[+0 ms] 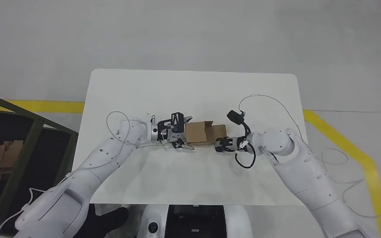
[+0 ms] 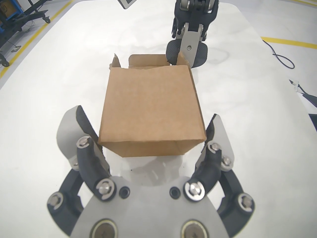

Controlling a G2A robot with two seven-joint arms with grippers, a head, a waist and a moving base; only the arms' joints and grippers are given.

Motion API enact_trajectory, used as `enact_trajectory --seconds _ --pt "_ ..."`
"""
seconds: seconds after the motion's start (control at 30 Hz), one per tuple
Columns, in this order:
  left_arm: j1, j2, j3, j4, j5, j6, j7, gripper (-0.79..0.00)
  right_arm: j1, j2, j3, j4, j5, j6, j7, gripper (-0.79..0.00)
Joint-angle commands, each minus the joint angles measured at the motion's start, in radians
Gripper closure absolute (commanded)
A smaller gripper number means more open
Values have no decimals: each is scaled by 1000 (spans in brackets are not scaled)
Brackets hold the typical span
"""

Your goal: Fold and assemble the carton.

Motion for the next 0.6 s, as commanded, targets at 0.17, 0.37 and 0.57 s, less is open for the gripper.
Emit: enact_trajectory --seconds 0.17,0.37,0.57 --pt "1 0 -1 9 2 -2 5 -785 11 -4 -9 15 3 -2 -4 0" --pt "2 0 -4 16 3 -1 9 -717 12 -4 -8 25 6 -7 -7 0" --pt "4 1 -7 17 4 3 9 -646 13 -3 -5 32 8 -14 -9 0"
